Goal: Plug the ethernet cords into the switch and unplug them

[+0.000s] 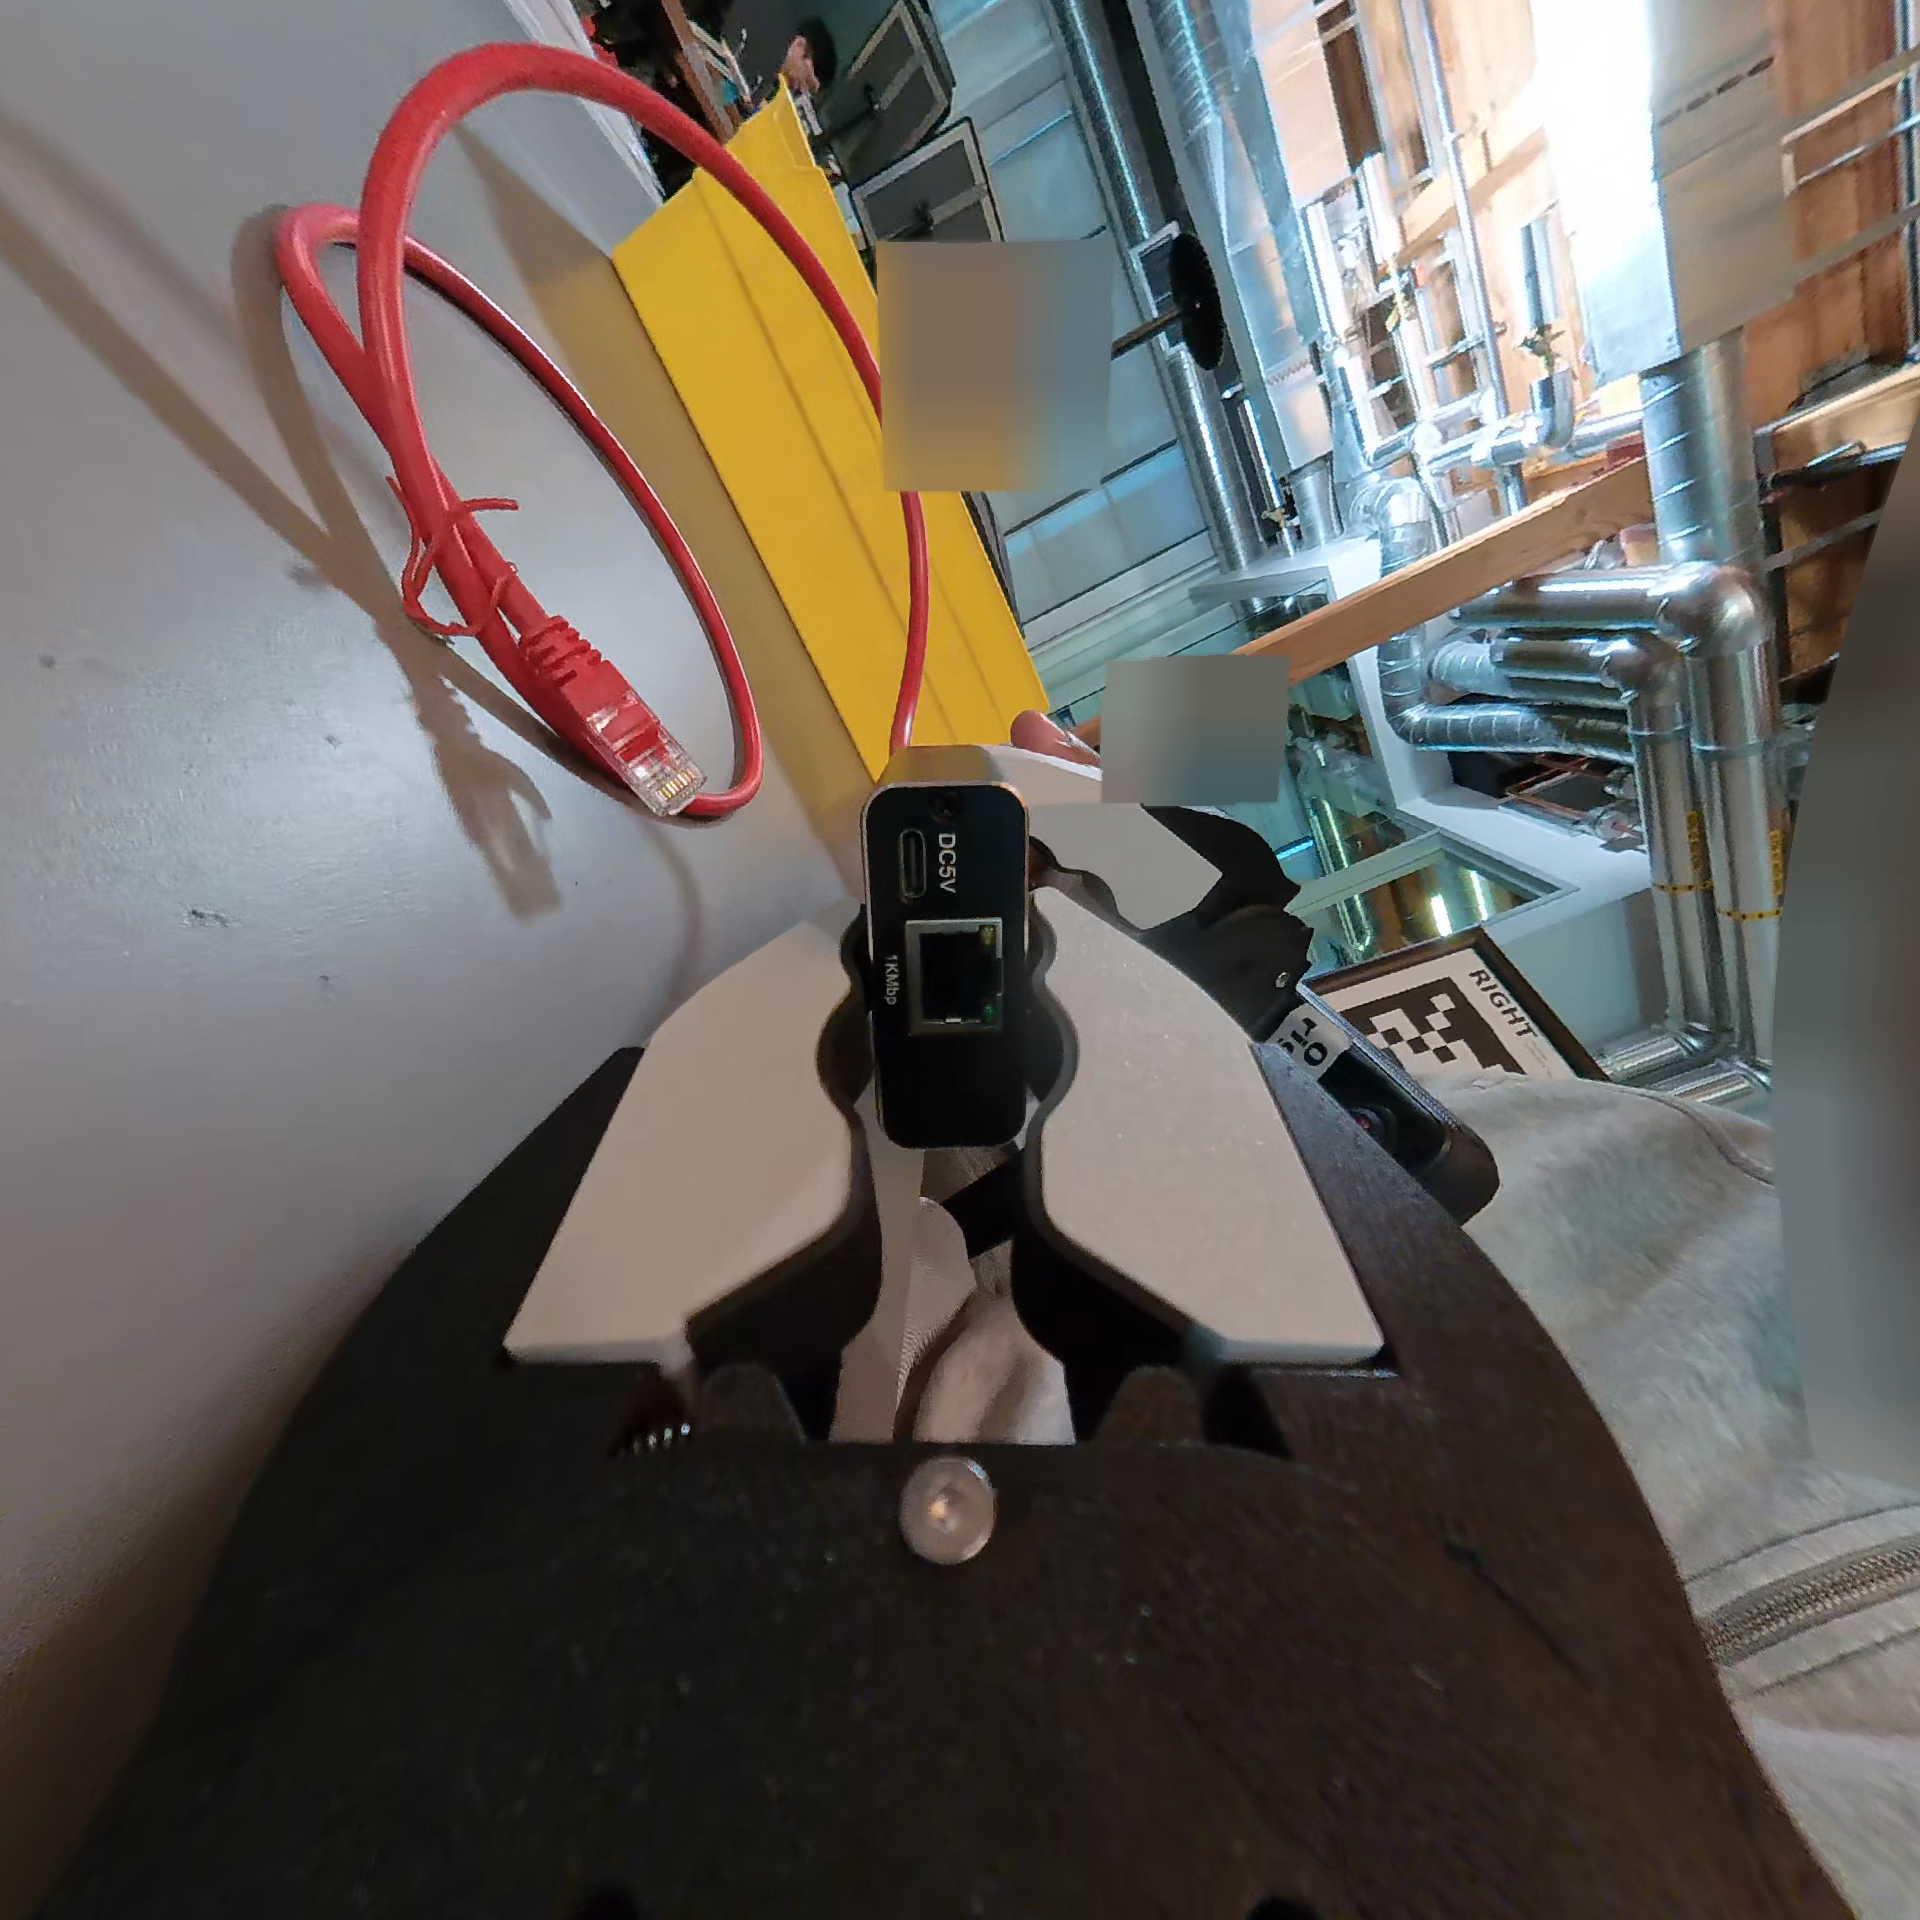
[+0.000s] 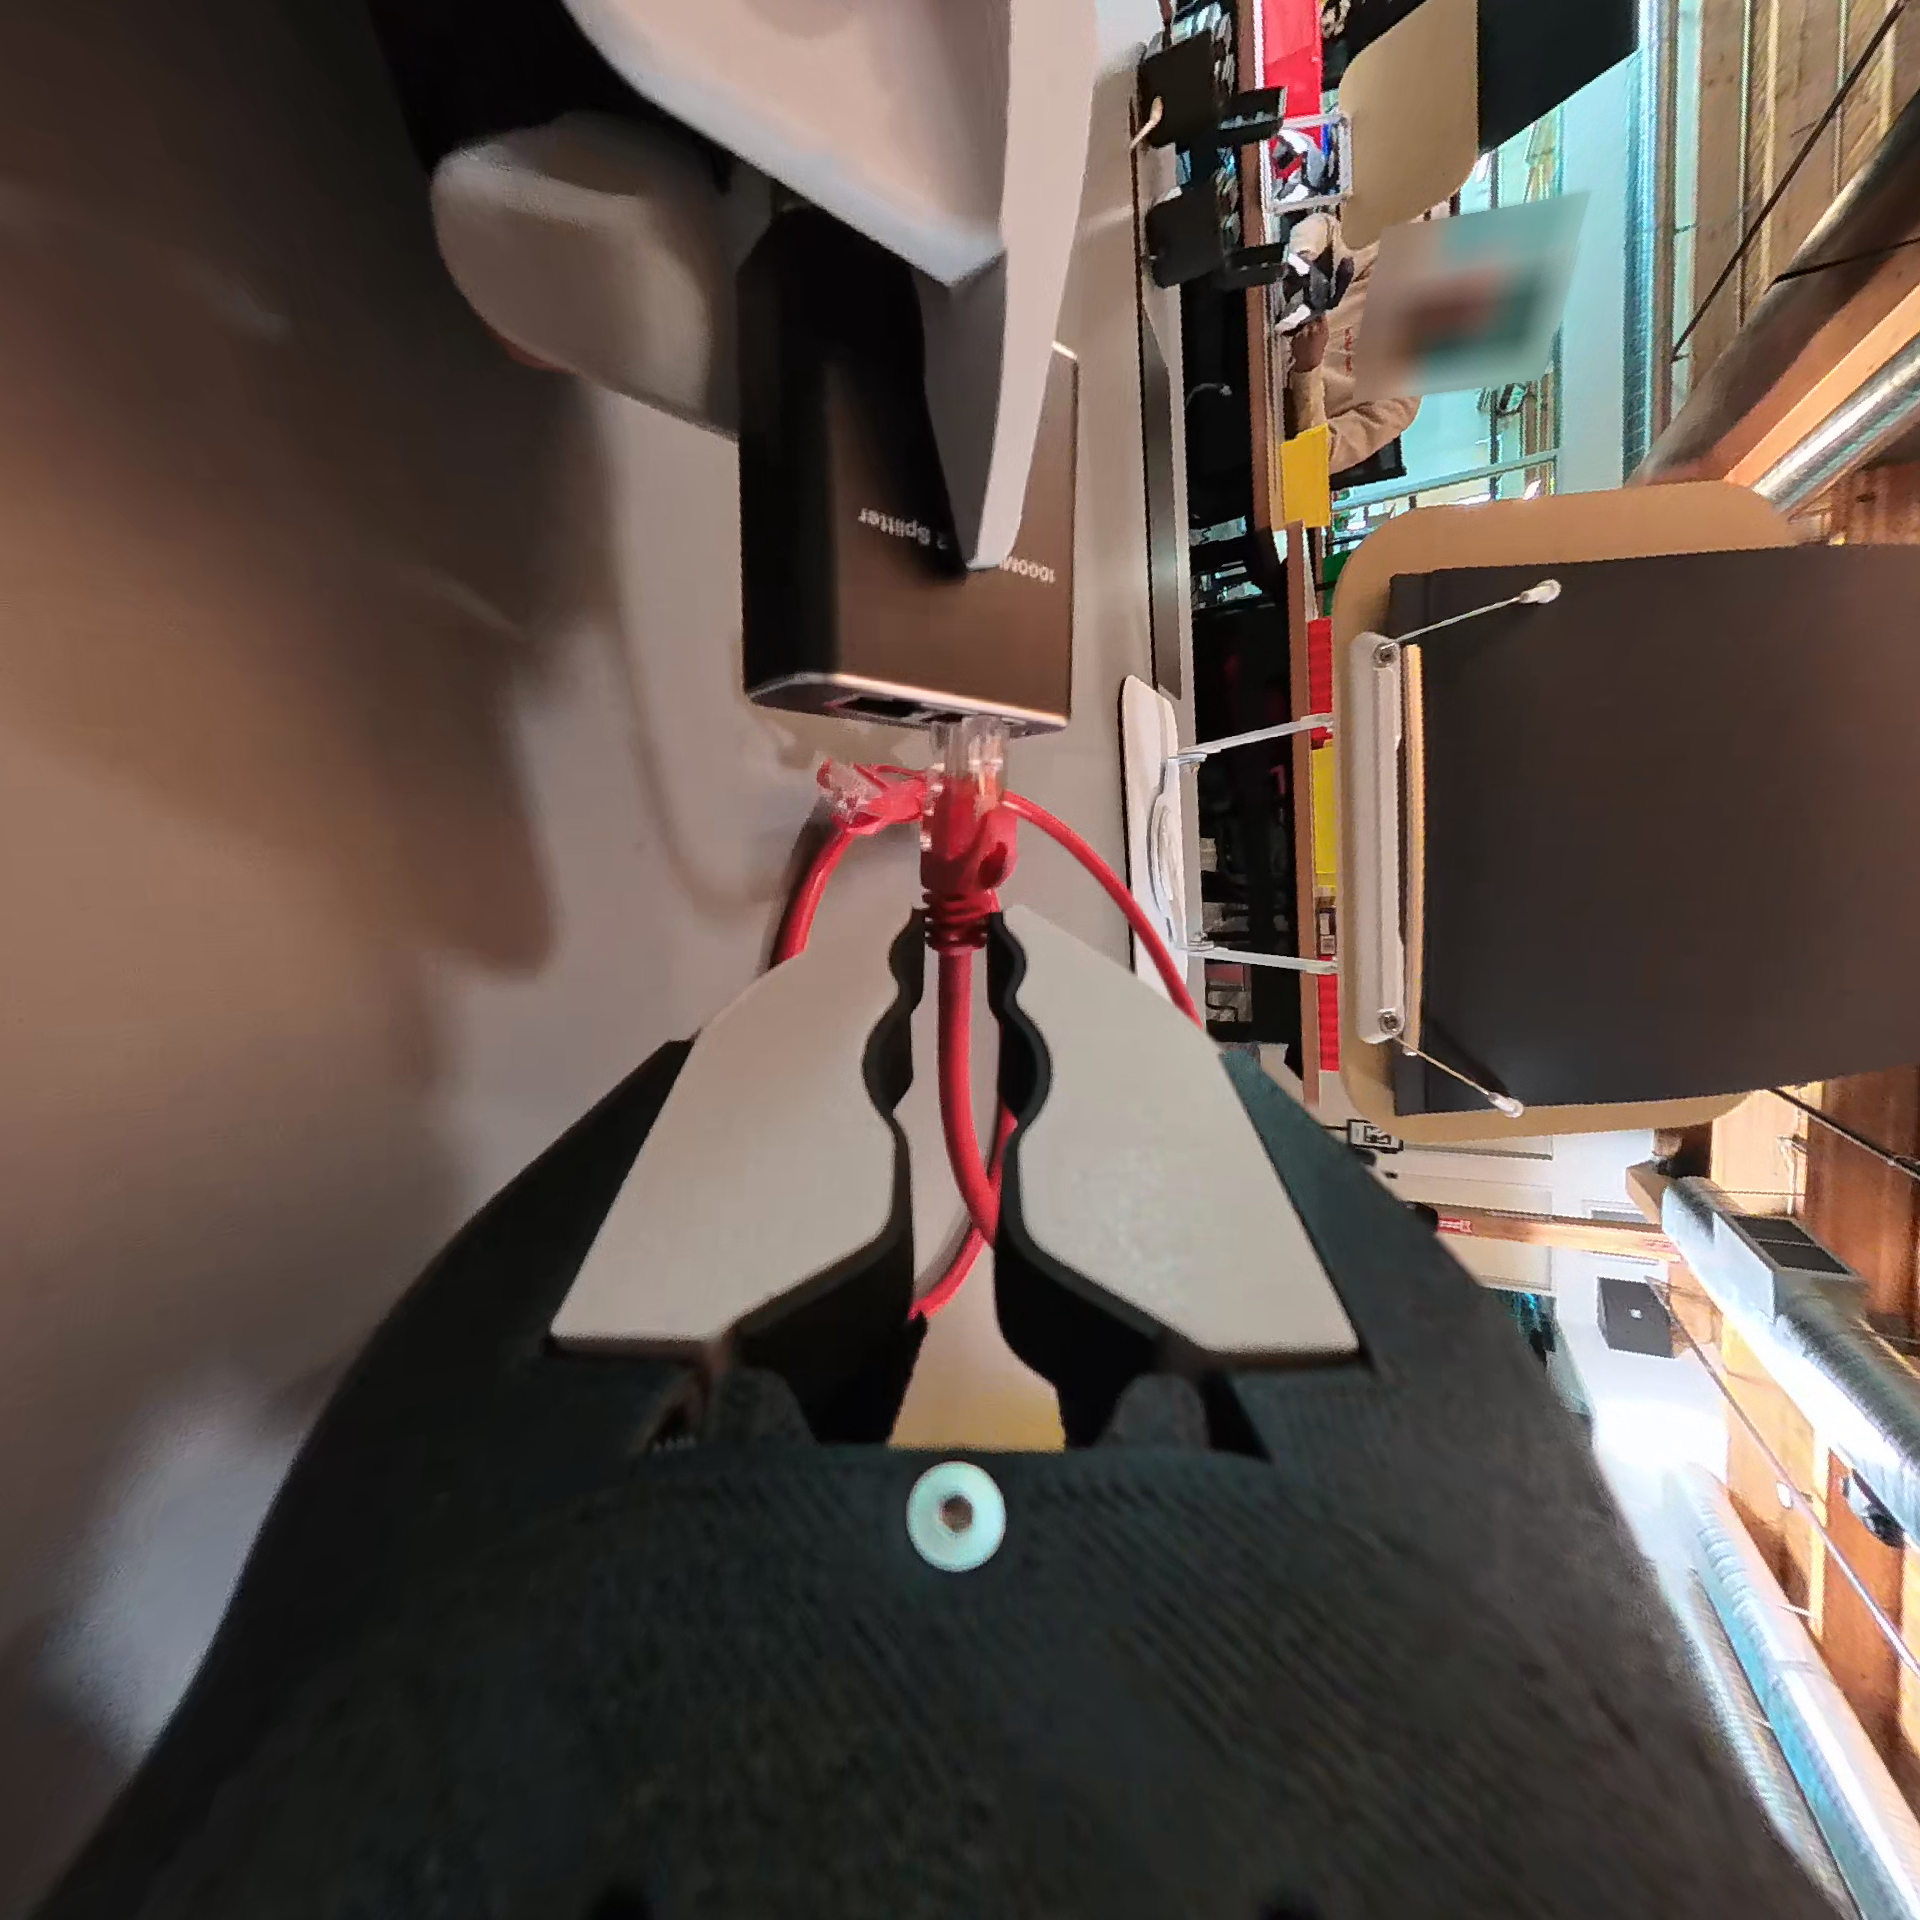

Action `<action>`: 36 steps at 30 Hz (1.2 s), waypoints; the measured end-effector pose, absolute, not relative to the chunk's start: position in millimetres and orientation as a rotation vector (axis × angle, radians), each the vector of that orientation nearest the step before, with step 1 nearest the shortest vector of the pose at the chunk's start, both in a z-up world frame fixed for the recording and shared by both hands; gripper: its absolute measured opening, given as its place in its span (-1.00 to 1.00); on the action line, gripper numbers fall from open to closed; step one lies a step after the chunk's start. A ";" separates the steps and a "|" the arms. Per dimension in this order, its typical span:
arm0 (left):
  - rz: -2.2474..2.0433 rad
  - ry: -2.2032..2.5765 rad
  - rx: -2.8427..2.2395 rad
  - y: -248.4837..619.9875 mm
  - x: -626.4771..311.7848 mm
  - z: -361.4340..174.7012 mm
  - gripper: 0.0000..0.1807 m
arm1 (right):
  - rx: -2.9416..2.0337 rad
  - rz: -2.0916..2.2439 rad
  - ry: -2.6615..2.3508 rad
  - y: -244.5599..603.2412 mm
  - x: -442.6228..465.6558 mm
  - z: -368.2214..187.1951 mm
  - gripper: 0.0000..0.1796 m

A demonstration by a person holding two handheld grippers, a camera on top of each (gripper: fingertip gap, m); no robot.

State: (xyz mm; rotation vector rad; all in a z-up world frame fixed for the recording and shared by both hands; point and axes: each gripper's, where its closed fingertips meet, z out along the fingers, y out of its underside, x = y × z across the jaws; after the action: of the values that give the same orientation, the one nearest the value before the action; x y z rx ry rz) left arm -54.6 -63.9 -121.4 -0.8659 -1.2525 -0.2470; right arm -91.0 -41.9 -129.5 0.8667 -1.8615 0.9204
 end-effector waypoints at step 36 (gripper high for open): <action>-0.206 -1.271 -0.879 -64.5 -55.0 -123.4 -0.72 | 0.852 0.895 -1.873 -42.7 -91.7 -128.9 -0.88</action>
State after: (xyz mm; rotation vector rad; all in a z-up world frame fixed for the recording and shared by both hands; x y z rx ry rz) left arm -55.0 -64.5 -123.4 -0.8788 -1.2712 -0.2059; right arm -91.7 -42.7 -128.9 0.8516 -1.8731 0.8945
